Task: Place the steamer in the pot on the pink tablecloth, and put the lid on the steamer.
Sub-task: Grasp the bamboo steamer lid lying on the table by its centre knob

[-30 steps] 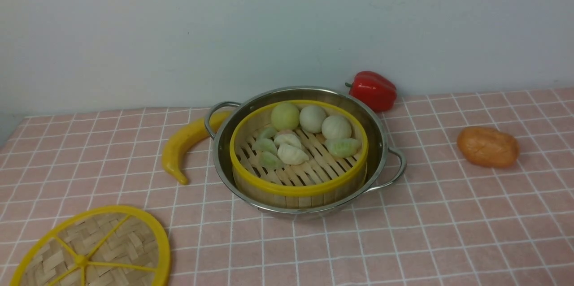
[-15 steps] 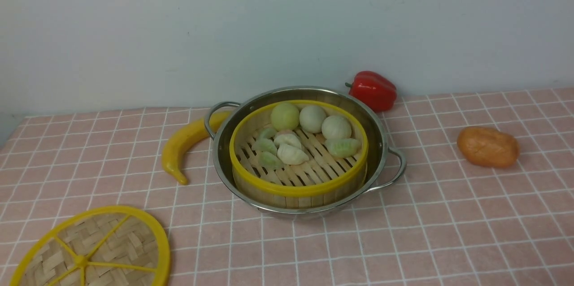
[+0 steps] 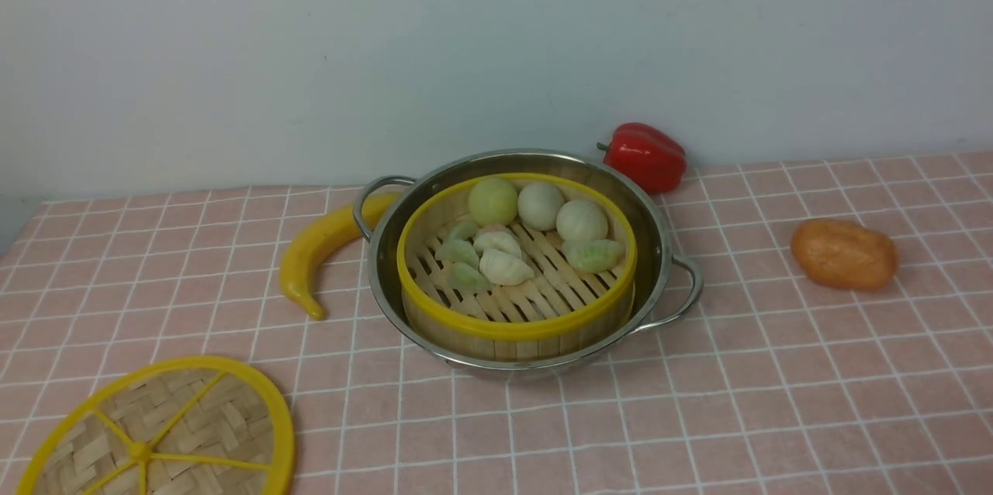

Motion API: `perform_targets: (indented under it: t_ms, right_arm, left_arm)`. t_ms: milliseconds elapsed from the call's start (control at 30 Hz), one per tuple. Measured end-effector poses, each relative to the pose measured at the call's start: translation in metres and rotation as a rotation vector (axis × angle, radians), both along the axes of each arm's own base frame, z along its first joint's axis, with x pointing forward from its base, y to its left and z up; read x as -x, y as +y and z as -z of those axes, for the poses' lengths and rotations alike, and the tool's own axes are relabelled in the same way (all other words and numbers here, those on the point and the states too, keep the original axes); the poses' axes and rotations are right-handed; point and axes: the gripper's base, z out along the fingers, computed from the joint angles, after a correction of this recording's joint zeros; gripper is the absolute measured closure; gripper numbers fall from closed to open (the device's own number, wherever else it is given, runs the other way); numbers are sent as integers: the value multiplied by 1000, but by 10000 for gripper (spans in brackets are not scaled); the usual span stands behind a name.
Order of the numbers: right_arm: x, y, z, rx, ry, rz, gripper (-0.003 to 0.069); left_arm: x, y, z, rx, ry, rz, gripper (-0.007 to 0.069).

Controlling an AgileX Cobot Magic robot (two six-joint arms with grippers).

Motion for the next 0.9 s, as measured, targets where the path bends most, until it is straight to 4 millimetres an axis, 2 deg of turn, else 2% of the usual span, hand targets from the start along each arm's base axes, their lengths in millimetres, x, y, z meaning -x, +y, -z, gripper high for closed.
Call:
perform_targets:
  t_ms: [100, 200, 333, 367, 400, 467, 500, 533, 567, 667, 700, 733, 900]
  right_arm:
    - [0, 0, 0, 0, 0, 0, 439]
    - [0, 0, 0, 0, 0, 0, 430]
    - [0, 0, 0, 0, -1, 0, 423]
    - [0, 0, 0, 0, -1, 0, 423]
    - [0, 0, 0, 0, -3, -1, 421]
    - [0, 0, 0, 0, -4, -1, 419]
    - [0, 0, 0, 0, -4, -1, 419]
    - [0, 0, 0, 0, -4, -1, 420]
    - [0, 0, 0, 0, -4, -1, 420]
    - [0, 0, 0, 0, -4, -1, 419]
    - [0, 0, 0, 0, -4, -1, 419]
    - [0, 0, 0, 0, -4, -1, 419]
    - [0, 0, 0, 0, -4, -1, 419]
  left_arm:
    - [-2, -8, -29, -148, 80, 81, 381]
    - [-10, -16, -53, -321, 309, 213, 381]
    - [-27, -10, -67, -450, 738, 299, 381]
    - [-31, -8, -66, -456, 780, 294, 381]
    - [-40, 1, -70, -473, 973, 282, 381]
    - [-59, 13, -71, -481, 1183, 240, 381]
    - [-63, 14, -69, -479, 1210, 242, 381]
    - [-77, 19, -68, -472, 1303, 226, 381]
    - [-80, 20, -69, -474, 1313, 223, 381]
    - [-122, 27, -56, -447, 1465, 246, 381]
    - [-124, 27, -54, -445, 1476, 250, 381]
    - [-141, 29, -45, -435, 1522, 265, 381]
    - [-189, 34, -16, -416, 1589, 299, 381]
